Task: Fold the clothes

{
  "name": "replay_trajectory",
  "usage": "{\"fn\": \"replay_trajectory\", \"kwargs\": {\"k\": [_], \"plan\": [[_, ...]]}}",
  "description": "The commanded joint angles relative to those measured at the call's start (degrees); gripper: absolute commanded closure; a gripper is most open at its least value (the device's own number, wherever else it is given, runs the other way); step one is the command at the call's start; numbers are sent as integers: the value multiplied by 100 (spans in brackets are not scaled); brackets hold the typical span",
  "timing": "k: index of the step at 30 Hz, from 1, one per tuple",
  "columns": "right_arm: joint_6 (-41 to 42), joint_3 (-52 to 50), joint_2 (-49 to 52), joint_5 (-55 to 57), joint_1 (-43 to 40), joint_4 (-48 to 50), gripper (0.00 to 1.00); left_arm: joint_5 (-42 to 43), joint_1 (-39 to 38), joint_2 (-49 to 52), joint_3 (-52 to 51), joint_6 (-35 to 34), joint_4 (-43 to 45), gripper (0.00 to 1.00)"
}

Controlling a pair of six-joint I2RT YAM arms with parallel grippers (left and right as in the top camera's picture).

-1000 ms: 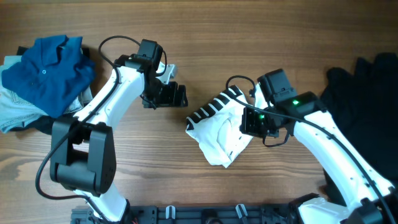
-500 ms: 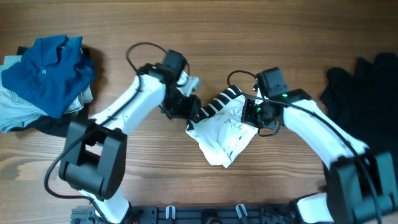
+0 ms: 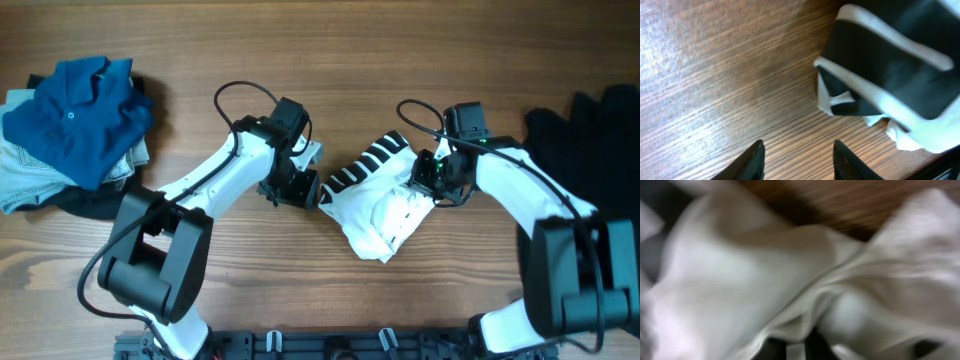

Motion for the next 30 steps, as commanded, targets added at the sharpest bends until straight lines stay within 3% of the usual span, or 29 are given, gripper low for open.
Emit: {"fn": "replay_trajectory", "kwargs": {"k": [1, 4, 6, 9, 12, 18, 27, 30], "plan": [[-848, 76, -800, -632, 26, -275, 86, 713, 201, -33, 251, 37, 37, 44], [-927, 76, -1346, -632, 24, -280, 91, 1867, 433, -87, 507, -13, 356, 30], [-911, 76, -1453, -592, 24, -44, 92, 2430, 531, -66, 505, -671, 741, 23], [-870, 68, -1292, -286, 26, 195, 95, 2476, 485, 2, 463, -1517, 833, 25], [-870, 68, -807, -155, 26, 407, 96, 2490, 201, 55, 275, -1596, 782, 33], [-612, 68, 81, -94, 24, 498, 96, 2371, -195, 192, -157, -1644, 1084, 96], [-592, 70, -125, -138, 24, 356, 96, 1926, -44, 780, -424, -2072, 1202, 96], [-643, 70, -518, -164, 24, 271, 96, 1803, 372, 789, -424, -2430, 1814, 96]]}}
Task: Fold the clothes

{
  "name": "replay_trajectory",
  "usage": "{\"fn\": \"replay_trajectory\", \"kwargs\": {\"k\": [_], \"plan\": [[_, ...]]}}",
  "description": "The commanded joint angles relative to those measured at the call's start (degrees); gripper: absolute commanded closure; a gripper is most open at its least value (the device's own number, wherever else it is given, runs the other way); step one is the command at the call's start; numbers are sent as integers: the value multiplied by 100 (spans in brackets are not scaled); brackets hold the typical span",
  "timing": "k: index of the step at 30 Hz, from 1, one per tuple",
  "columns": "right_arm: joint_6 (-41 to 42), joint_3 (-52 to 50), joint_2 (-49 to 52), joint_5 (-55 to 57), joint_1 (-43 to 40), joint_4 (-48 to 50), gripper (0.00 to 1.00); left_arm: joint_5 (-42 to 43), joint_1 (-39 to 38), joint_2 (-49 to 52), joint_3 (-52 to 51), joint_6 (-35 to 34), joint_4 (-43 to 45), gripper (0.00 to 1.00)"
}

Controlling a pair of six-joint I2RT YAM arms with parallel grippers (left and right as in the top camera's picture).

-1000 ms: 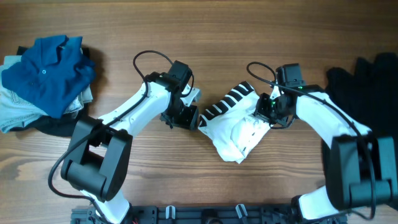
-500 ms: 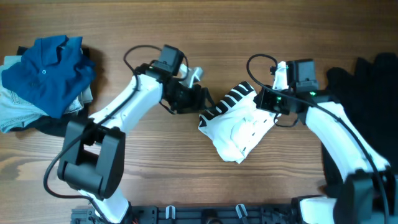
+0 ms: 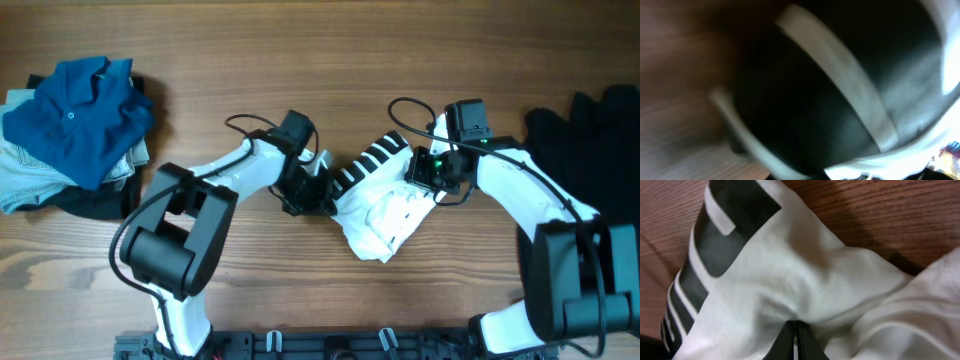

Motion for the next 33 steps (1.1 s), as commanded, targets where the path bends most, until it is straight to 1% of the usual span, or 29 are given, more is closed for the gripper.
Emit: {"fn": "replay_trajectory", "kwargs": {"k": [1, 4, 7, 9, 11, 13, 15, 17, 19, 20, 21, 22, 25, 27, 29, 31, 33], "plan": [[-28, 61, -621, 13, 15, -55, 96, -232, 562, 59, -4, -551, 721, 96], [-286, 61, -990, -275, 15, -26, 96, -264, 944, 59, -2, -710, 1580, 96], [-297, 61, -1196, -293, 15, 94, 95, -240, 1224, 59, 4, -813, 2107, 96], [-295, 59, -1174, -264, 15, 221, 95, -48, 1379, 59, 52, -813, 2203, 95], [-293, 59, -1069, -153, 20, 267, 95, 466, 1510, 57, 109, -811, 2197, 81], [-291, 39, -870, 4, 31, 201, 95, 1217, 1569, 42, 120, -811, 2173, 66], [-267, -26, -535, 157, 31, 70, 95, 1843, 1539, 35, 120, -793, 1963, 55], [-221, -105, -136, 247, 31, 22, 96, 2076, 1390, 35, 120, -590, 1626, 46], [-103, -122, 214, 238, 31, 0, 96, 2070, 1187, 35, 120, -306, 1270, 41], [-55, -122, 472, 229, 31, 2, 96, 2041, 944, 35, 118, -74, 940, 34], [52, -122, 566, 229, 28, 2, 96, 1947, 807, 35, 118, -31, 754, 26], [87, -122, 616, 225, 31, -13, 96, 1808, 684, 35, 118, -33, 570, 20], [114, -122, 649, 208, 31, -15, 96, 1314, 361, 37, 94, -85, 81, 14], [85, -122, 647, 131, 31, -15, 96, 1025, 190, 37, 22, -455, 13, 6], [15, -122, 647, 74, 31, 0, 96, 739, 90, 44, -57, -942, 201, 0], [9, -122, 647, 76, 31, 0, 96, 466, 28, 55, -142, -1495, 555, 0], [9, -122, 647, 74, 31, 4, 96, 428, -31, 85, -219, -1910, 1019, 0]]}}
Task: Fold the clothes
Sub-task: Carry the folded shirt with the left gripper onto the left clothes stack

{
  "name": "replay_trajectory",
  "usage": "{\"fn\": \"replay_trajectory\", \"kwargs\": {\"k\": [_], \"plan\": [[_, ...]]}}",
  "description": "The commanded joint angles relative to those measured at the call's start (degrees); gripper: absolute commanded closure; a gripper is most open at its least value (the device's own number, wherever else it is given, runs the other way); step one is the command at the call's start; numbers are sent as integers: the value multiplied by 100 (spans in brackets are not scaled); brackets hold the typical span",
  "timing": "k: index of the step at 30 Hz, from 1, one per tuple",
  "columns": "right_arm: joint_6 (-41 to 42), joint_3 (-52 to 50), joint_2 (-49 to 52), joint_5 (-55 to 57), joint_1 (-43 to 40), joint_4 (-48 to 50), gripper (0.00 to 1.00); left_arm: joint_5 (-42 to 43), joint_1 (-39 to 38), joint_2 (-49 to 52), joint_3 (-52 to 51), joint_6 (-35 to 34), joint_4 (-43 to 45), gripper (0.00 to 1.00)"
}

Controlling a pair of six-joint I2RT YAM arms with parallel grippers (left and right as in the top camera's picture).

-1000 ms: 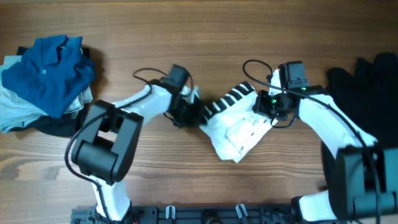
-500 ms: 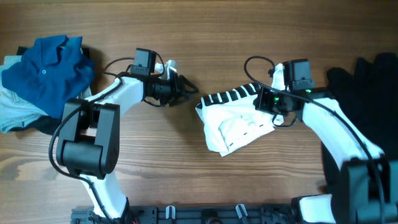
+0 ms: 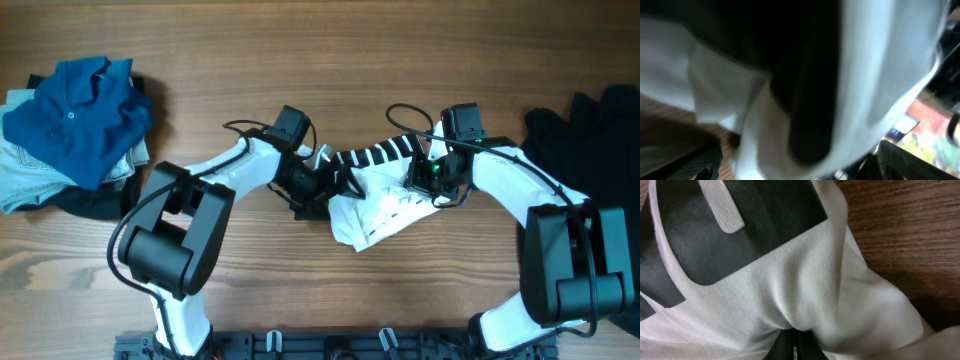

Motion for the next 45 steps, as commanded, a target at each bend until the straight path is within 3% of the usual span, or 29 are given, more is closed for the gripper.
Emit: {"fn": "replay_trajectory", "kwargs": {"k": [1, 4, 7, 9, 11, 13, 14, 22, 26, 29, 34, 41, 45], "plan": [[-4, -81, 221, 15, 37, -9, 96, -610, -142, 116, -234, -1202, 831, 0], [-7, -81, 221, -94, 37, 15, 96, -651, -339, 282, -291, -1672, 1491, 4], [-4, -81, 221, -166, 37, 90, 96, -647, -498, 457, -291, -1845, 1690, 18], [0, -81, 221, -177, 37, 120, 96, -601, -509, 457, -291, -1843, 1692, 40], [0, -81, 221, -177, 37, 120, 96, -581, -494, 457, -291, -1840, 1685, 70], [2, -79, 210, -177, 37, 107, 96, -560, -492, 457, -291, -1812, 1683, 90], [0, -76, 190, -177, 37, 96, 96, -560, -490, 452, -291, -1794, 1683, 95], [-229, 151, -925, -199, 35, -675, 96, -634, 94, -52, -166, -564, 984, 96], [-280, 168, -1816, -219, 35, -850, 96, -671, 855, -743, 188, 367, 271, 96], [-116, 168, -2435, -216, 35, -761, 96, -671, 1755, -1375, 525, 992, 225, 96], [17, 168, -2592, -232, 37, -772, 96, -669, 3021, -1705, 841, 1488, 931, 96], [13, 168, -2586, -330, 37, -839, 96, -691, 4833, -1685, 866, 1440, 2745, 96], [17, 168, -2583, -461, 37, -846, 96, -1014, 5611, -1685, 863, 1427, 2918, 96]]}}
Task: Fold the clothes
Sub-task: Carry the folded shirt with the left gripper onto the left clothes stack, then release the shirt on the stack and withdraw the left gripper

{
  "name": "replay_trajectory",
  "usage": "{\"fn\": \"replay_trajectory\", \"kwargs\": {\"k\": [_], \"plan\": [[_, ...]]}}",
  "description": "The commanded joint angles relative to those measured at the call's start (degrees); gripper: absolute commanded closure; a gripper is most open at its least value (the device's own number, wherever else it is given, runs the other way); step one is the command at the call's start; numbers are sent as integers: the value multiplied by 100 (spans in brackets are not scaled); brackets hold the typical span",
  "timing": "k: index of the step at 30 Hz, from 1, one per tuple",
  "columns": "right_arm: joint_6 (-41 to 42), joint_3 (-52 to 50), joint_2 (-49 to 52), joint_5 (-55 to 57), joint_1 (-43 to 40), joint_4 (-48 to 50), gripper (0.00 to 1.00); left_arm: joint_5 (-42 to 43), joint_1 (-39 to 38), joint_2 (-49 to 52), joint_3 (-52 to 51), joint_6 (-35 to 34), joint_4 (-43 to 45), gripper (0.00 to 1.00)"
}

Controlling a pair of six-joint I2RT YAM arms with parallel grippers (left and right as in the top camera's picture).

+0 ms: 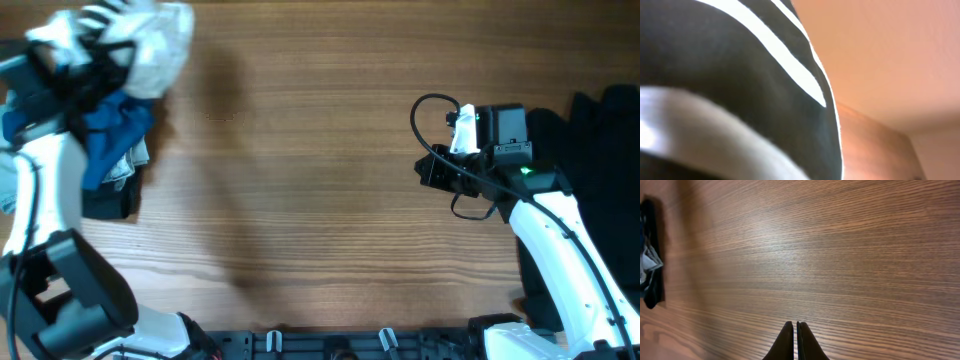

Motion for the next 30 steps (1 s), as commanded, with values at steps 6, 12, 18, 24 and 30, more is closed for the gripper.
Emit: {"fn": "replay_trajectory", "kwargs": {"k": [6, 12, 18, 24, 30], "plan": [[46, 101, -11, -247, 31, -13, 96, -319, 1493, 140, 55, 61, -446, 96], [44, 101, -11, -245, 31, -55, 96, -1266, 1770, 376, 52, -140, -1611, 85], [42, 101, -11, -243, 31, -20, 96, -739, 2232, 177, 55, -1001, -2474, 21], [44, 101, -11, -236, 28, 107, 96, -667, 2710, -710, 55, -970, -3571, 19], [136, 101, -9, -208, 31, 428, 96, -675, 2662, -1665, 55, -966, -3646, 96]]}}
